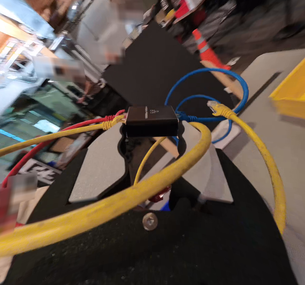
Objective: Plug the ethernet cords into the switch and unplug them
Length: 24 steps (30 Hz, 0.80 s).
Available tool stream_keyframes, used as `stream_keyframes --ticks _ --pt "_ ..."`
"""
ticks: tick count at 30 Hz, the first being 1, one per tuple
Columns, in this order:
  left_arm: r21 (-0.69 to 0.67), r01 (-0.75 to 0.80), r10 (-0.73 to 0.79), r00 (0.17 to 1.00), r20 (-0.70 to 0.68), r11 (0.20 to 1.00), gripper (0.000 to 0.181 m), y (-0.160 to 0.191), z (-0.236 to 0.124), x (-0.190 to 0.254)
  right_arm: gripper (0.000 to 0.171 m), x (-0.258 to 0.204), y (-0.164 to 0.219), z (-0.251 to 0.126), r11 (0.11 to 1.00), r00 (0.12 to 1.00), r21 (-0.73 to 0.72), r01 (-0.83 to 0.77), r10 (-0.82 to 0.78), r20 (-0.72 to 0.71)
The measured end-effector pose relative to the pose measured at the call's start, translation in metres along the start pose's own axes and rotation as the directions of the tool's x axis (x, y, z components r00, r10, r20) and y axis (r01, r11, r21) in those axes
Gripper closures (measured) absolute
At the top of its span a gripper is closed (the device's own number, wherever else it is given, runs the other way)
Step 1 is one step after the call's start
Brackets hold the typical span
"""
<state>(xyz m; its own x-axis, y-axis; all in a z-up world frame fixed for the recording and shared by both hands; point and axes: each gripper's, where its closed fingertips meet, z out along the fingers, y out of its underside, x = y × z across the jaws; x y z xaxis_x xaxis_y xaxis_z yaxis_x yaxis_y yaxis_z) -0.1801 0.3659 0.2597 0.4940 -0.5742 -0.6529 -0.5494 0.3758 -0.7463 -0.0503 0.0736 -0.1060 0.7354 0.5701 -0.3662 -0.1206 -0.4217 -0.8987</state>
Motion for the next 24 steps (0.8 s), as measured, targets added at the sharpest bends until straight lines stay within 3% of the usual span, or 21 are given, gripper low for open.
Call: stream_keyframes --ticks 4,8,13,16,19,20,21,22,24 --pt "-0.014 0.106 -0.107 0.978 -0.179 0.994 0.121 0.015 0.019 0.066 0.139 0.026 -0.015 -0.004 0.991 0.971 0.016 0.135 -0.129 -0.200" --pt "-0.093 0.101 -0.124 0.950 -0.286 0.991 0.121 0.048 0.038 0.143 0.127 0.048 -0.056 -0.008 0.925 0.811 -0.022 0.380 -0.344 -0.473" --pt "-0.195 0.054 -0.136 0.890 -0.435 0.979 0.121 0.083 0.044 0.236 0.115 0.052 -0.108 0.019 0.803 0.620 -0.148 0.577 -0.549 -0.561" --pt "-0.244 0.056 -0.175 0.849 -0.498 0.968 0.121 0.094 0.039 0.277 0.113 0.056 -0.123 0.049 0.753 0.558 -0.200 0.627 -0.613 -0.560" --pt "-0.262 0.096 -0.226 0.818 -0.530 0.960 0.121 0.094 0.032 0.301 0.122 0.073 -0.107 0.076 0.718 0.502 -0.313 0.621 -0.672 -0.545" --pt "-0.267 0.112 -0.244 0.809 -0.535 0.957 0.121 0.093 0.030 0.307 0.135 0.078 -0.100 0.080 0.713 0.486 -0.333 0.617 -0.678 -0.551" --pt "-0.271 0.125 -0.257 0.806 -0.533 0.954 0.121 0.094 0.028 0.310 0.162 0.082 -0.099 0.078 0.706 0.453 -0.337 0.623 -0.677 -0.580" --pt "-0.270 0.146 -0.274 0.798 -0.536 0.952 0.121 0.095 0.027 0.313 0.170 0.080 -0.097 0.077 0.694 0.443 -0.313 0.648 -0.678 -0.587" --pt "-0.299 0.164 -0.313 0.763 -0.565 0.940 0.121 0.104 0.023 0.323 0.170 0.082 -0.091 0.073 0.699 0.444 -0.323 0.639 -0.677 -0.587"
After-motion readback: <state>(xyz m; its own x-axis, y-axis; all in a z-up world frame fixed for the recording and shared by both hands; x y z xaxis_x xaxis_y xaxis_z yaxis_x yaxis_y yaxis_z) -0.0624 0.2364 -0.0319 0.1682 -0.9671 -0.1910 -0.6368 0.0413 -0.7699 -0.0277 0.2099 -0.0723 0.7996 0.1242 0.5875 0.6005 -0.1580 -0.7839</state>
